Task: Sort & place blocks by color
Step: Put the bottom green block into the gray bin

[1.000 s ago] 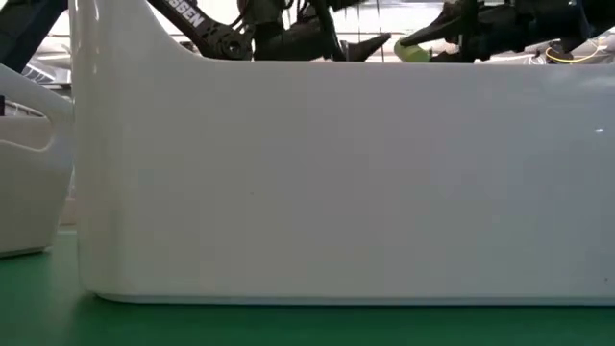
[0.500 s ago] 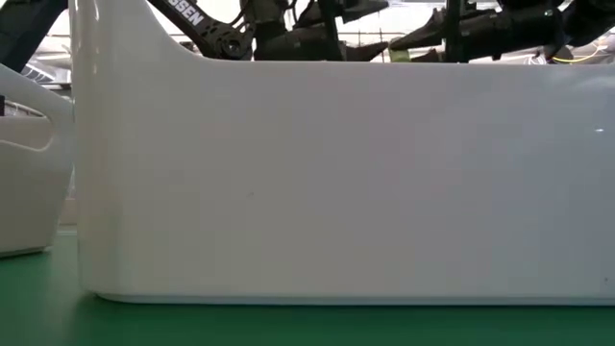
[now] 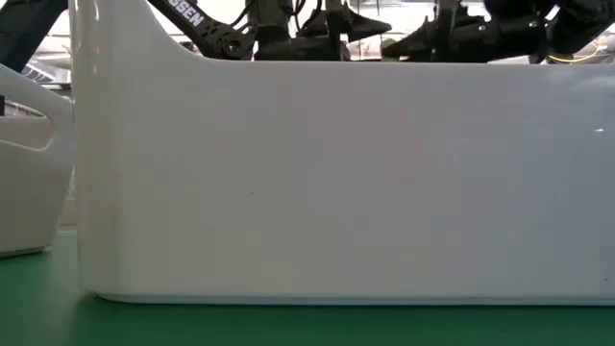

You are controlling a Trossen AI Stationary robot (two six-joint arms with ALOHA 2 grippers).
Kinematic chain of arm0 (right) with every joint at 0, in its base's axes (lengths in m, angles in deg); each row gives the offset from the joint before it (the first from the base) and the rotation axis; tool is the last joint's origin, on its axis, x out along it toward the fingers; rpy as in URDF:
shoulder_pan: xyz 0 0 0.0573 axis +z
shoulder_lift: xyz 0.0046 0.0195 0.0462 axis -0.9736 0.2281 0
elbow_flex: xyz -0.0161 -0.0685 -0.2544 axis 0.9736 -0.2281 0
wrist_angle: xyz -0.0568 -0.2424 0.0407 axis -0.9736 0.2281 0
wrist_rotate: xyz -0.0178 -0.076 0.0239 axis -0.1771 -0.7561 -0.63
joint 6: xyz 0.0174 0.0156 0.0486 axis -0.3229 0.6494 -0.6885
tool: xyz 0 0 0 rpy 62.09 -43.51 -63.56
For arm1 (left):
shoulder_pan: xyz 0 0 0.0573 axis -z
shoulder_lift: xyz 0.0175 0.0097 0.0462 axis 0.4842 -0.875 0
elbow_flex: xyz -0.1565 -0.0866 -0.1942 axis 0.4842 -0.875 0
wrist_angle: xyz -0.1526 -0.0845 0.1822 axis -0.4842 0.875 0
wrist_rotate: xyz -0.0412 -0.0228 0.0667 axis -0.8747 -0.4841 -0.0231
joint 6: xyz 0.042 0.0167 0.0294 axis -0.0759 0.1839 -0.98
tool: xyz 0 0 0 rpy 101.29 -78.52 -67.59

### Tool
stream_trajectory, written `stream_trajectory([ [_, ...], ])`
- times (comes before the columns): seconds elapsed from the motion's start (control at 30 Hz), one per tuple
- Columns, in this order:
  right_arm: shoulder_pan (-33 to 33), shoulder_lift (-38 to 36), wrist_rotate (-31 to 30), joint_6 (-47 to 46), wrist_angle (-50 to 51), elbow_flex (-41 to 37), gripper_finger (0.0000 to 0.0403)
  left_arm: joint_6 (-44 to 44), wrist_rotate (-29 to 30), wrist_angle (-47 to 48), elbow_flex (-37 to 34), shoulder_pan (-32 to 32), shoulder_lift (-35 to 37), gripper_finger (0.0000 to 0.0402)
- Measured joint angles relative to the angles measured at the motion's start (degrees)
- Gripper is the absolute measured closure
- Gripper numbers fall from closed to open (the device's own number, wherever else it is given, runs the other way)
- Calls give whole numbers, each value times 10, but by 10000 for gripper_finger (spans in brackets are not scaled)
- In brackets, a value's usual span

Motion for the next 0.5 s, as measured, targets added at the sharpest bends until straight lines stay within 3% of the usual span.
stream_trajectory([
  [0.5,13,84,5,-12,-114,0,291,43,-6,46,0,5,0,64],
])
